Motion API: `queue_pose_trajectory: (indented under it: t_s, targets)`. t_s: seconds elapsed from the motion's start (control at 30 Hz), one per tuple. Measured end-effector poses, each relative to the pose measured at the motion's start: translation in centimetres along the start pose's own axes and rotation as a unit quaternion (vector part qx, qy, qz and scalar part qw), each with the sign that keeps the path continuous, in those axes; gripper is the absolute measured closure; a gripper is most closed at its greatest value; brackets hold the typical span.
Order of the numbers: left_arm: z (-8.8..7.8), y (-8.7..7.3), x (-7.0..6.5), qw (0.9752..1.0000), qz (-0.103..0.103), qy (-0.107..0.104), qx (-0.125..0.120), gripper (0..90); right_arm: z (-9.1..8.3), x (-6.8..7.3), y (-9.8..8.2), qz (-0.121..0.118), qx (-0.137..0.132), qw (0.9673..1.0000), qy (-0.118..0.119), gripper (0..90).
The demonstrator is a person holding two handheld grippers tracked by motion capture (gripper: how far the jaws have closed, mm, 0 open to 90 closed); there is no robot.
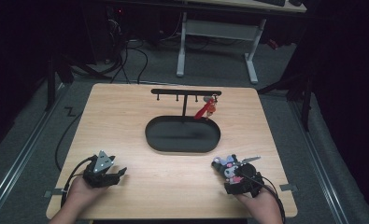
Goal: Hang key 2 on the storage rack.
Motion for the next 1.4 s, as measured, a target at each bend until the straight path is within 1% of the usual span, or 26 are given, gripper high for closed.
queue_pose_trajectory:
  t_s: [0.13,0.27,0.37,0.47,0.5,0.53,0.63,0.7,0.77,0.83,0.87,1.03,1.1,1.23,1.33,1.4]
  targets:
    - [-0.1,0.0,0.1,1.0000,-0.002,0.000,-0.001,34.6,0.2,-0.2,0.3,-0.007,0.032,0.9994,-0.005,20.0]
    - [-0.1,-0.1,0.1,1.0000,-0.002,0.000,-0.001,34.6,0.6,-0.1,0.5,-0.012,0.063,0.9979,0.000,20.2]
    - [-0.1,-0.1,0.2,1.0000,-0.002,0.000,-0.001,34.6,0.8,-0.2,0.6,-0.018,0.083,0.9964,-0.001,24.4]
    - [-0.1,-0.1,0.2,1.0000,-0.003,0.001,0.000,34.6,1.1,-0.3,0.9,-0.019,0.094,0.9954,-0.001,33.7]
    - [-0.1,-0.1,0.3,1.0000,-0.003,0.001,-0.001,34.6,1.2,-0.4,1.0,-0.018,0.094,0.9954,-0.003,36.6]
    - [-0.1,-0.1,0.3,1.0000,-0.004,0.001,-0.001,34.6,1.2,-0.5,1.0,-0.016,0.093,0.9955,0.001,39.8]
    - [0.1,-0.2,0.4,1.0000,-0.007,-0.001,-0.001,34.6,1.4,-0.6,1.1,-0.004,0.093,0.9956,0.010,43.9]
    - [0.2,-0.2,0.4,1.0000,-0.006,-0.004,0.001,34.6,1.3,-0.6,1.1,-0.005,0.092,0.9957,0.010,45.7]
    - [0.2,-0.2,0.4,1.0000,-0.005,-0.004,0.001,34.6,1.4,-0.6,1.2,-0.002,0.092,0.9957,0.014,46.6]
    - [0.1,-0.2,0.3,1.0000,-0.005,-0.005,-0.002,34.6,1.4,-0.5,1.2,-0.002,0.093,0.9956,0.010,47.3]
    - [0.0,-0.1,0.3,1.0000,-0.003,-0.005,-0.002,34.6,1.3,-0.5,1.2,-0.003,0.094,0.9955,0.005,47.6]
    - [-0.1,-0.1,0.3,1.0000,-0.004,-0.003,-0.003,34.6,1.1,-0.4,1.4,-0.007,0.093,0.9956,0.004,48.5]
    - [-0.2,-0.2,0.2,1.0000,-0.002,-0.001,-0.003,34.6,0.8,-0.3,1.5,-0.002,0.090,0.9959,0.008,48.5]
    - [-0.4,0.0,0.1,1.0000,-0.005,-0.001,-0.006,34.6,0.0,-0.1,1.9,-0.005,0.088,0.9961,0.005,48.5]
    - [-0.5,-0.1,-0.1,1.0000,0.000,-0.003,-0.006,34.4,-0.7,0.0,2.1,-0.005,0.086,0.9962,0.004,48.5]
    - [-0.6,0.0,-0.1,1.0000,-0.002,-0.003,-0.008,34.4,-1.3,0.1,2.3,-0.007,0.084,0.9964,0.005,48.5]
Point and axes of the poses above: each handheld gripper's, and its own axes: z roughly forward along the jaws, y roughly out of its top, x roughly to its left, the point moved 6 cm from there along z, roughly forward along the jaws, and after that the axes turned 9 degrees about y, right-handed, at the moved point
